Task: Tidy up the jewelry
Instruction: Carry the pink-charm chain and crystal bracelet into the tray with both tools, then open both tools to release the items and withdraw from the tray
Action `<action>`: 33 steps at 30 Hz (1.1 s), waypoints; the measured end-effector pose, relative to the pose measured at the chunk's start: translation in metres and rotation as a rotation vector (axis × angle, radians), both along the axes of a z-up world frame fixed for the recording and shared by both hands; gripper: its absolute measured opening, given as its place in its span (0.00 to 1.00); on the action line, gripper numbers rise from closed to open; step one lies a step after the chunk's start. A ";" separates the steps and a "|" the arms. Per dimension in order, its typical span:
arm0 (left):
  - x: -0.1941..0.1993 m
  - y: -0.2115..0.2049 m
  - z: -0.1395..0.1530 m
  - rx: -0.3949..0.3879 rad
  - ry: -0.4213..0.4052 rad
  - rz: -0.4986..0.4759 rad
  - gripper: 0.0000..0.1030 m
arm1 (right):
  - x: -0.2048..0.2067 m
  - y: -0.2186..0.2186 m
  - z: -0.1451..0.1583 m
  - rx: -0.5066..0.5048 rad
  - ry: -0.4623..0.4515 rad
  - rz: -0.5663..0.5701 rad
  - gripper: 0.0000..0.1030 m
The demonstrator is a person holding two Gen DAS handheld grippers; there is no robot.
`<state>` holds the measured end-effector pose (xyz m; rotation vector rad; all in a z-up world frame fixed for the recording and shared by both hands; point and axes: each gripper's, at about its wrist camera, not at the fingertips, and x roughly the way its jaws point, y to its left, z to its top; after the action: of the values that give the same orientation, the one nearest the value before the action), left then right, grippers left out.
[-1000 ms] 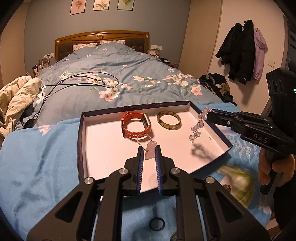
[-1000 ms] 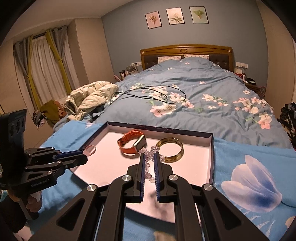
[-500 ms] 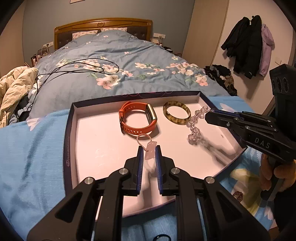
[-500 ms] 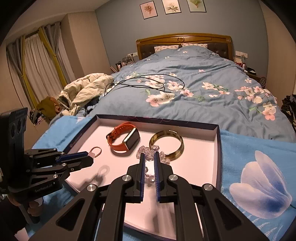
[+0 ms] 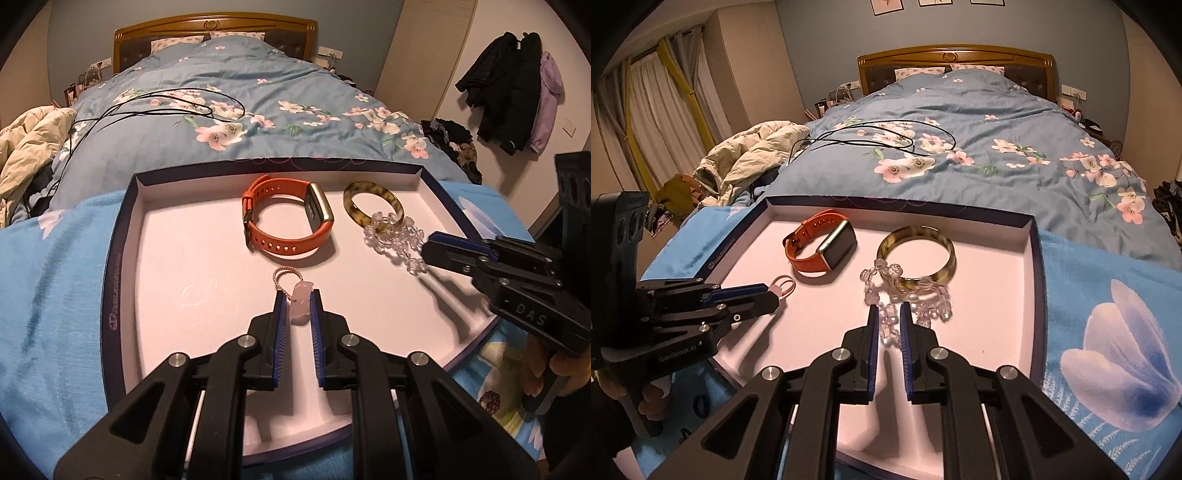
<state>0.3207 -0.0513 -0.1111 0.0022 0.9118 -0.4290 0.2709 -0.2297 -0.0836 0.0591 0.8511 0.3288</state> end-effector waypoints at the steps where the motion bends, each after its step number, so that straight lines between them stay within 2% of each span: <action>1: 0.002 0.000 0.000 -0.002 0.002 0.002 0.13 | -0.001 -0.001 0.001 0.002 -0.003 -0.001 0.09; 9: 0.008 -0.001 0.002 -0.004 -0.005 0.006 0.14 | -0.025 -0.007 0.023 0.039 -0.049 0.008 0.23; 11: 0.005 0.001 0.007 -0.005 -0.031 0.010 0.26 | -0.033 -0.008 0.026 0.043 -0.059 0.010 0.26; 16: -0.016 0.002 0.030 0.018 -0.120 0.017 0.40 | -0.056 -0.012 0.031 0.051 -0.071 0.028 0.33; 21: -0.045 0.013 0.049 0.020 -0.184 0.019 0.45 | -0.084 -0.013 0.028 0.051 -0.060 0.057 0.34; 26: -0.083 0.024 0.054 0.040 -0.224 0.004 0.47 | -0.113 -0.013 0.017 0.021 -0.031 0.083 0.33; 28: -0.096 0.029 0.053 0.045 -0.226 -0.007 0.47 | -0.120 -0.014 0.010 0.019 -0.007 0.091 0.31; 30: -0.108 0.032 0.052 0.058 -0.233 -0.012 0.47 | -0.127 -0.012 0.003 0.007 0.016 0.107 0.19; 33: -0.122 0.037 0.050 0.061 -0.240 -0.025 0.47 | -0.130 -0.010 -0.006 -0.009 0.044 0.112 0.17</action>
<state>0.1992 -0.0138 -0.0612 0.1187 0.6885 -0.4140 0.1410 -0.2396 -0.0896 0.0101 0.9016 0.4295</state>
